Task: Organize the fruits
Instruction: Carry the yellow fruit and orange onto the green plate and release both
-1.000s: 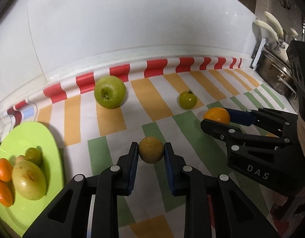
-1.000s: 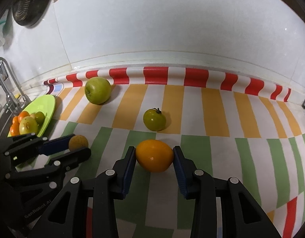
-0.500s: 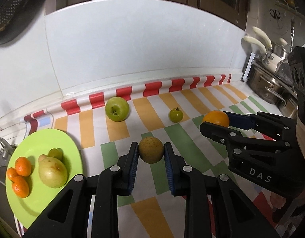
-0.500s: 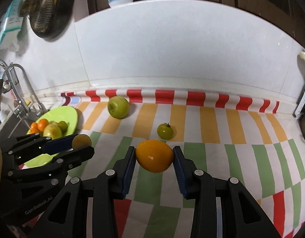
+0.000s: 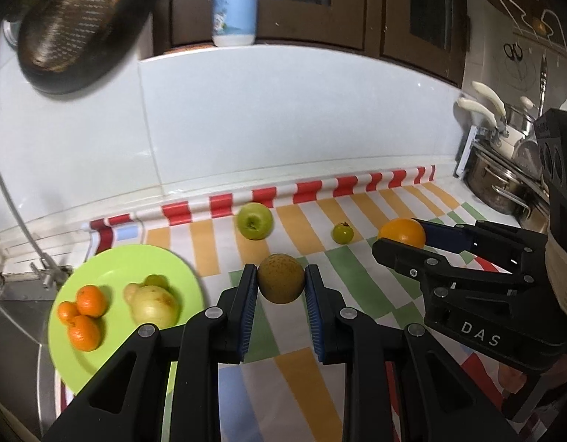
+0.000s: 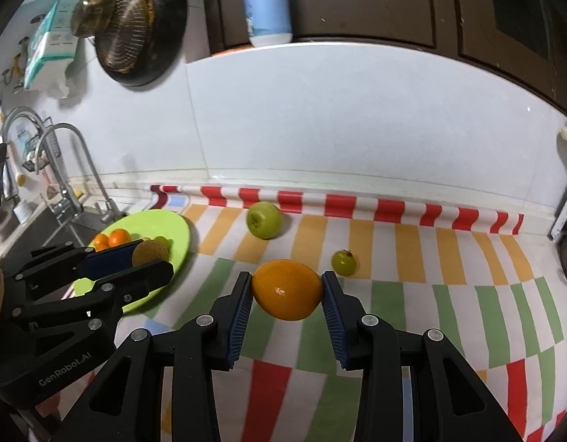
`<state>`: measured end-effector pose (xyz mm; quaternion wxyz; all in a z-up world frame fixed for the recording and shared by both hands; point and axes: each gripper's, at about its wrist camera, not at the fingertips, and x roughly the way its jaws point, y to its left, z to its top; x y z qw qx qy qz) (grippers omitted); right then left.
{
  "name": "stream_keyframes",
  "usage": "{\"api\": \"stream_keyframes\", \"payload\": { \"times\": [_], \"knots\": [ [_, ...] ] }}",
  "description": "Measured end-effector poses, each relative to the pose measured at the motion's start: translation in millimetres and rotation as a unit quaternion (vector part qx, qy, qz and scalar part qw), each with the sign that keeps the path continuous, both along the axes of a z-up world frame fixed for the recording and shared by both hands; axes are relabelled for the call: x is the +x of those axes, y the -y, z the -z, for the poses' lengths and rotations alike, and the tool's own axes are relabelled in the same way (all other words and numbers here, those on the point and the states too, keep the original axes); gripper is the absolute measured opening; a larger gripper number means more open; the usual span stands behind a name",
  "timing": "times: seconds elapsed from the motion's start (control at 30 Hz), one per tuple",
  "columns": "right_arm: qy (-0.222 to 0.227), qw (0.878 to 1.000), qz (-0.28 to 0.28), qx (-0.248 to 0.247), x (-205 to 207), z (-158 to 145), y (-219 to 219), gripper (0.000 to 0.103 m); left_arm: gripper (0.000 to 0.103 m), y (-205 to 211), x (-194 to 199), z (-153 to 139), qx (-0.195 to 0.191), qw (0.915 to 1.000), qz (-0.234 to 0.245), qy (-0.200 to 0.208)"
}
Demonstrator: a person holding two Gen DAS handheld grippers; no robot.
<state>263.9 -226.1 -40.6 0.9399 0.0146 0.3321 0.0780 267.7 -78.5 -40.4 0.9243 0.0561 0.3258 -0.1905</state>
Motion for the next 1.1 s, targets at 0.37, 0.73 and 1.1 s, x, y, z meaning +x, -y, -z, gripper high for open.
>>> {"api": "stream_keyframes", "payload": {
  "times": [0.37,0.73,1.1],
  "knots": [
    [0.026,0.999,-0.044,-0.006,-8,-22,-32,0.039,0.026,-31,-19,-21,-0.007,0.9987,-0.040,0.029],
    [0.045,0.995,-0.089,-0.009,-11,-36,-65,0.039,0.026,-63,-36,-28,-0.010,0.9953,-0.087,0.041],
    [0.040,0.989,-0.144,-0.003,-1,-33,-105,0.039,0.026,-102,-42,-24,-0.006,0.9899,-0.137,0.038]
  ]
}}
